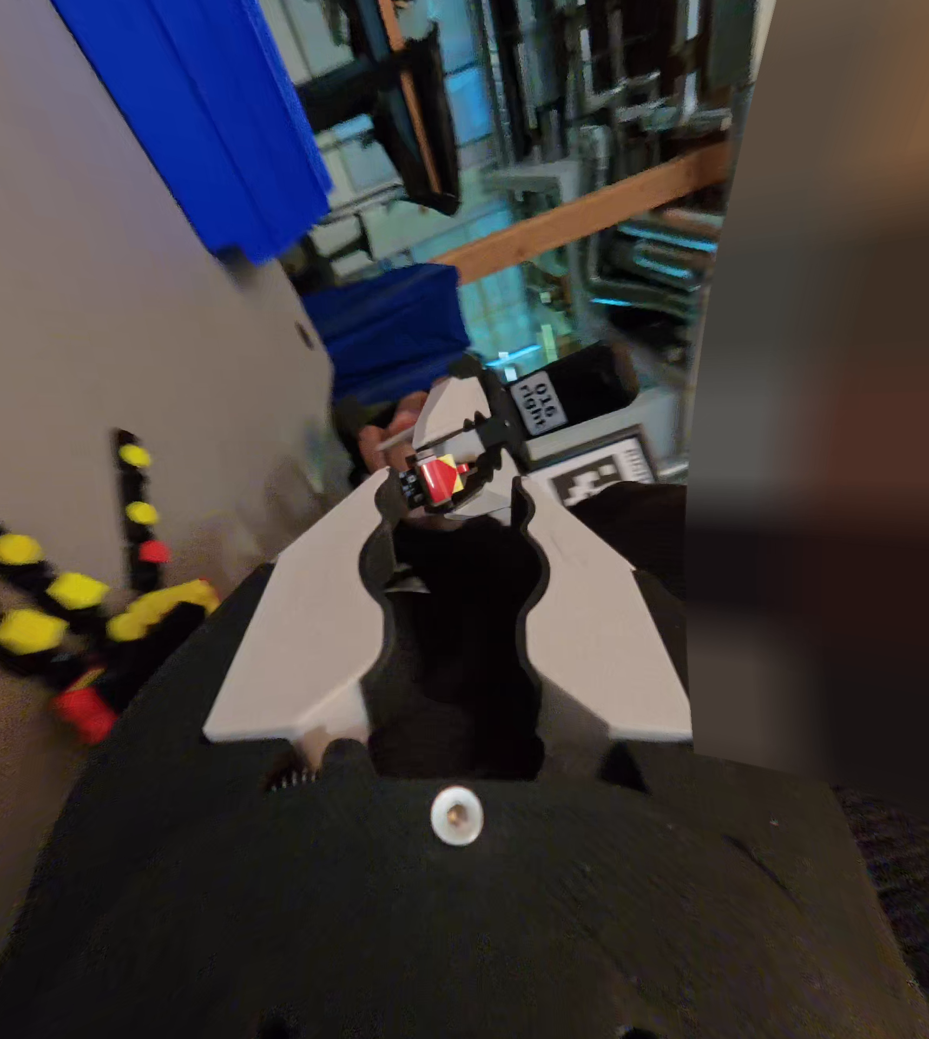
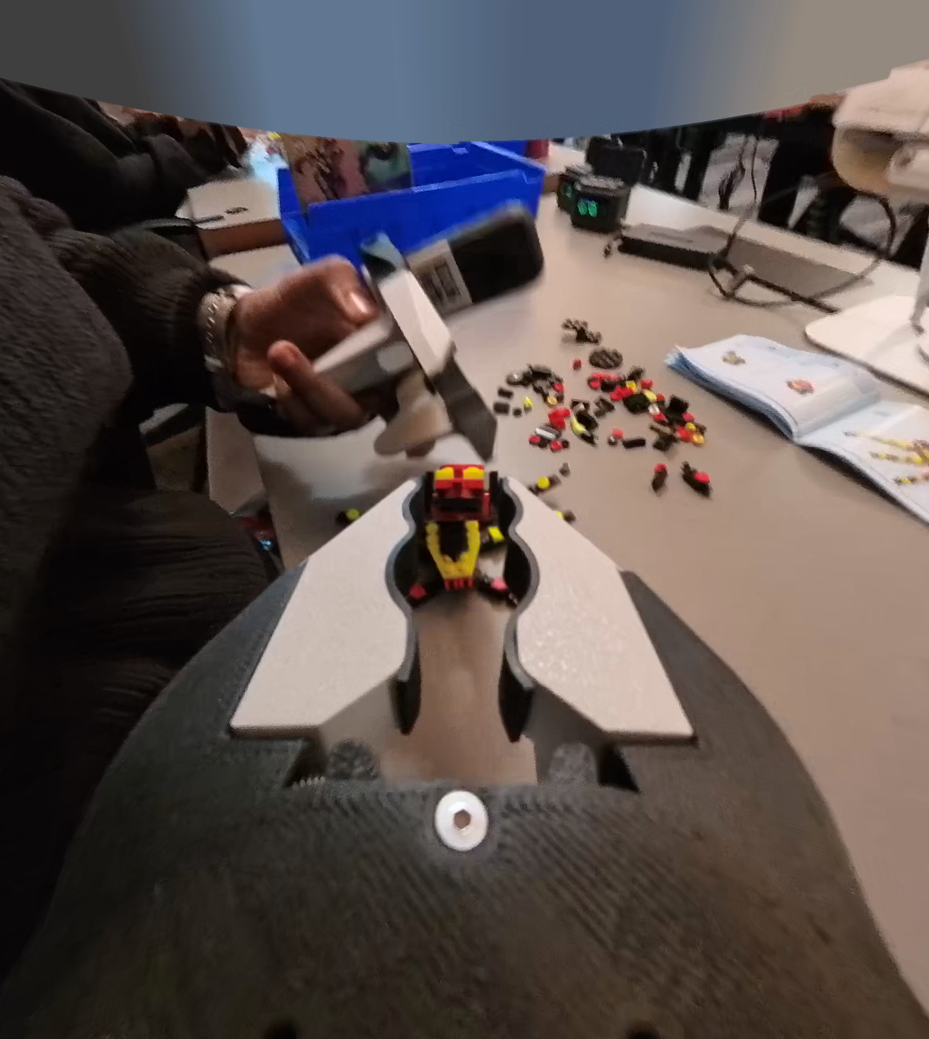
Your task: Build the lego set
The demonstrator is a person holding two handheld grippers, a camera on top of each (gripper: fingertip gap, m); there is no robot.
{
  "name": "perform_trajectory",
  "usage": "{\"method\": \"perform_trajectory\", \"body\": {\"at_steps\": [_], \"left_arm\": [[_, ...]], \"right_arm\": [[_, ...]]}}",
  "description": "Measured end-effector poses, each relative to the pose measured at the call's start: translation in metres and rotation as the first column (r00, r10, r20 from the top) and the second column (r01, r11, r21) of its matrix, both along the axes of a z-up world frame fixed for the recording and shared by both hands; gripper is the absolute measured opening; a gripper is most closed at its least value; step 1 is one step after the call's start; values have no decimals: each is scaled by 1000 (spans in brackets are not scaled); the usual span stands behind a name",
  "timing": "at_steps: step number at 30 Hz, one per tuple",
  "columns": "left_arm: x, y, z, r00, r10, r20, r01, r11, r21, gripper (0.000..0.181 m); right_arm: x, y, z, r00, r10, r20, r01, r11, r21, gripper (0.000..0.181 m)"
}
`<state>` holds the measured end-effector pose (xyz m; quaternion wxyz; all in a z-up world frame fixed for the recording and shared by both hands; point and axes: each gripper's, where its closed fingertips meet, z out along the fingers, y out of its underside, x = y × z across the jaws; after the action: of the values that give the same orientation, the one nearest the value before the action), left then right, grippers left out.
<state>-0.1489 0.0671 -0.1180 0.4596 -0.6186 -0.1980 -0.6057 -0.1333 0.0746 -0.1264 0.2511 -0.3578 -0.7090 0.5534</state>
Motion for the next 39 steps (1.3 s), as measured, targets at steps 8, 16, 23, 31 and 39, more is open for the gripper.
{"method": "perform_trajectory", "body": {"at_steps": [8,16,23,31,39], "left_arm": [[-11,-19,-68,659,-101,-745,-42,984,-171,48],[-5,-24,-107,446,-224,-867,-23,965,-261,44],[-8,-23,-118,389,-237,-890,-47,960,-276,35],[-8,-23,-117,414,-235,-879,-44,960,-278,34],[-7,-21,-115,413,-223,-883,-46,963,-265,35]], "right_arm": [[-1,-1,-61,957,-17,290,22,1000,-13,23],[-5,-6,-81,953,-1,303,-10,999,35,24],[-8,-1,-82,950,-4,313,4,1000,-1,24],[-11,4,-36,969,107,223,-6,911,-411,23],[-7,2,-57,951,101,292,-29,970,-243,23]]}}
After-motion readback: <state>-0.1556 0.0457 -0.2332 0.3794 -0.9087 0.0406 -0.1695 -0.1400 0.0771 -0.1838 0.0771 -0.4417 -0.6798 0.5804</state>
